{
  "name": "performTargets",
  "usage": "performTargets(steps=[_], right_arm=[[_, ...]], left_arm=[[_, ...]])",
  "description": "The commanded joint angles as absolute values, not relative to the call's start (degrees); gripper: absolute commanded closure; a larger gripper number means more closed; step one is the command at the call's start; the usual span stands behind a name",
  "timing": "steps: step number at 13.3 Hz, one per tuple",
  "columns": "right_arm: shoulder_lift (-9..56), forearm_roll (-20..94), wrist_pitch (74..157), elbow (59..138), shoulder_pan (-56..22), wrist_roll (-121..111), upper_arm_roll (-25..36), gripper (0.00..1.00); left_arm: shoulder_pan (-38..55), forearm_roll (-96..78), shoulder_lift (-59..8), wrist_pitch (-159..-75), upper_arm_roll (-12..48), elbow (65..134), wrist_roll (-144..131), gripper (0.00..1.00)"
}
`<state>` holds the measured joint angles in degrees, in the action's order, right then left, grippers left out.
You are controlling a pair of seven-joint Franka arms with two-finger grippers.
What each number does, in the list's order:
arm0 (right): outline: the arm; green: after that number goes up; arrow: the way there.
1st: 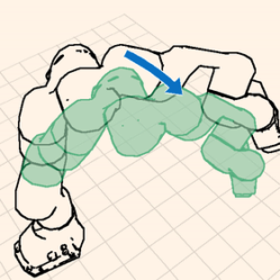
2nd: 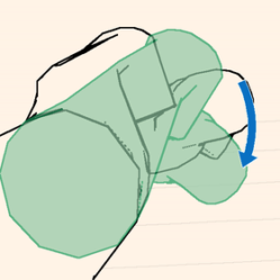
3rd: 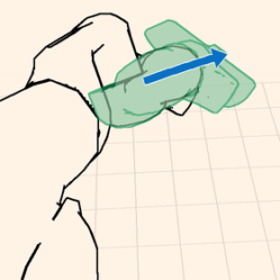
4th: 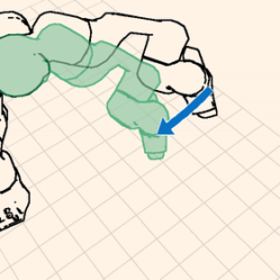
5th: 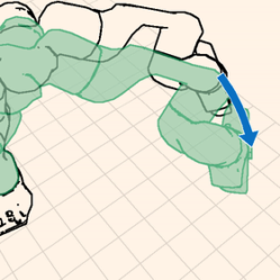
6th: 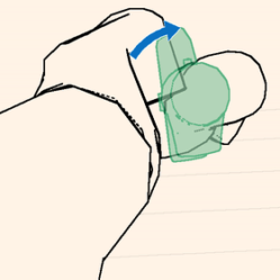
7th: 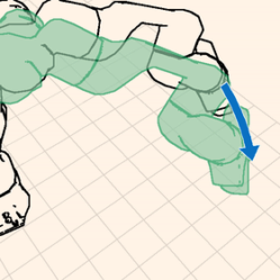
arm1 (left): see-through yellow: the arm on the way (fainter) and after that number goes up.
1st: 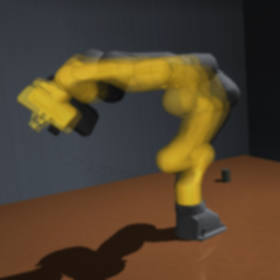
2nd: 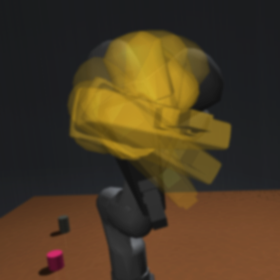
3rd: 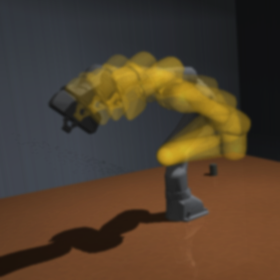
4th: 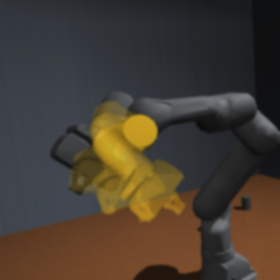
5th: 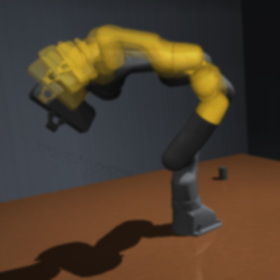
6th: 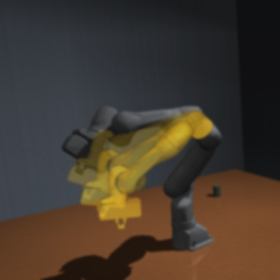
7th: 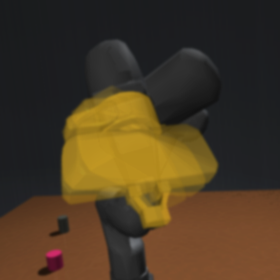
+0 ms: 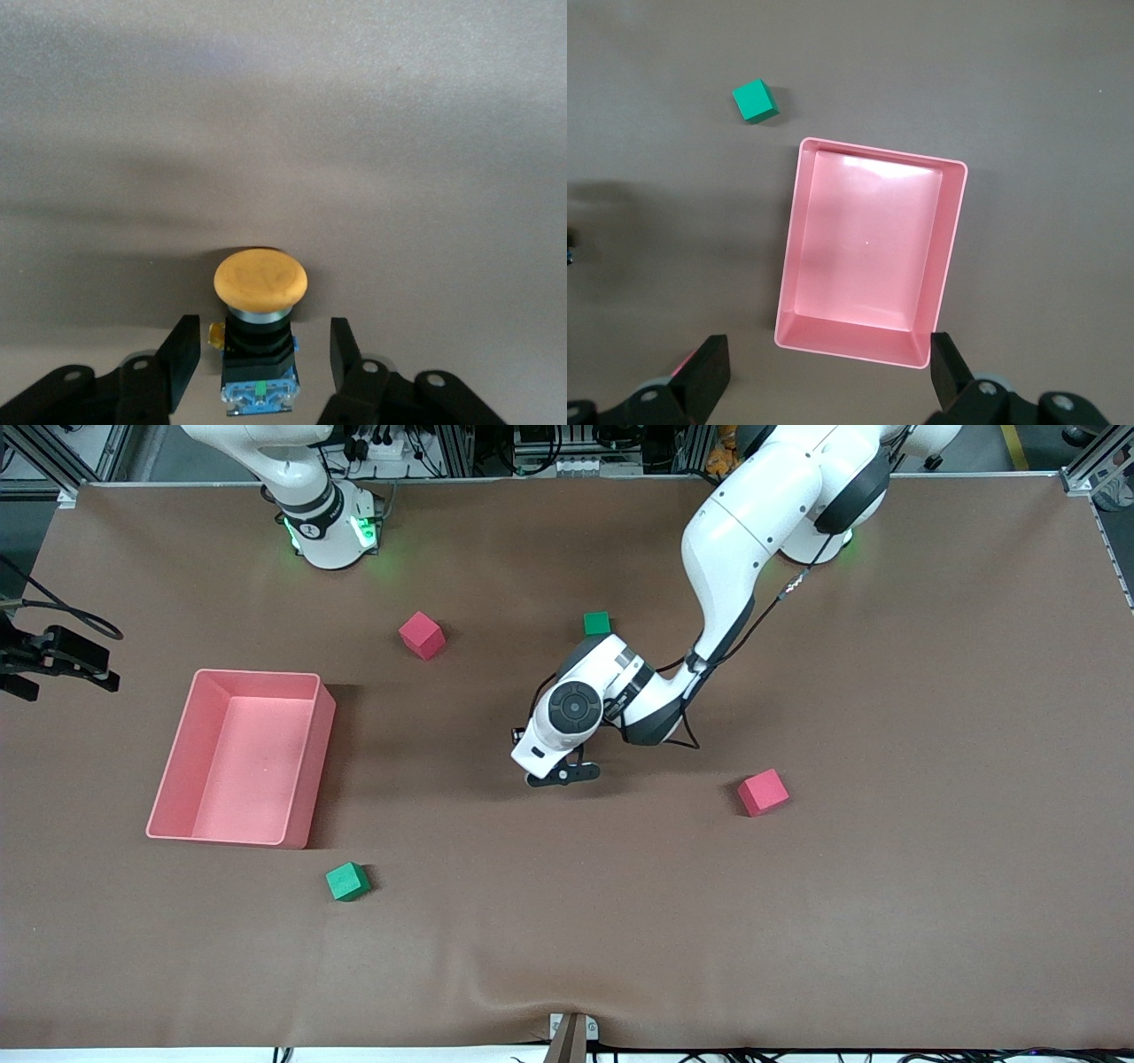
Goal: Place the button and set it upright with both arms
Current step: 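Grasp the button's base with the left gripper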
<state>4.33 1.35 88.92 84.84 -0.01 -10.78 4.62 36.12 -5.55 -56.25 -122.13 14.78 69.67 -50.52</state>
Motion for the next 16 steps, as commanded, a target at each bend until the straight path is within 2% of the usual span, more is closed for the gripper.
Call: performTargets(steps=[1, 3, 6, 7, 9, 10, 16], right_arm=[[3.69, 2.37, 89.03, 85.43, -0.18, -11.60, 4.75, 0.00], [3.69, 2.37, 89.03, 86.04, -0.18, -11.60, 4.75, 0.00], [3.78, 2.37, 88.59, 86.31, 0.35, -13.09, 4.75, 0.00], [3.78, 2.29, 88.59, 86.31, 0.44, -13.10, 4.75, 0.00], [3.69, 2.29, 88.68, 86.22, 0.35, -13.01, 4.75, 0.00], [3.69, 2.29, 88.68, 86.13, 0.35, -13.01, 4.75, 0.00], [3.78, 2.37, 88.59, 86.13, 0.35, -13.01, 4.75, 0.00]], left_arm=[[36.74, -7.29, -57.30, -120.50, 14.15, 67.94, -51.33, 0.48], [36.74, -7.64, -57.22, -120.41, 14.15, 67.94, -51.42, 0.60], [36.65, -8.35, -57.30, -120.32, 13.80, 68.11, -51.33, 0.65], [36.74, -8.35, -57.30, -120.32, 13.80, 68.29, -51.42, 0.70], [36.74, -9.22, -57.04, -119.62, 13.80, 68.29, -52.11, 0.92], [36.74, -9.32, -56.78, -119.62, 13.80, 68.29, -52.47, 0.97], [37.70, -8.71, -56.34, -119.44, 13.62, 68.73, -55.79, 0.98]])
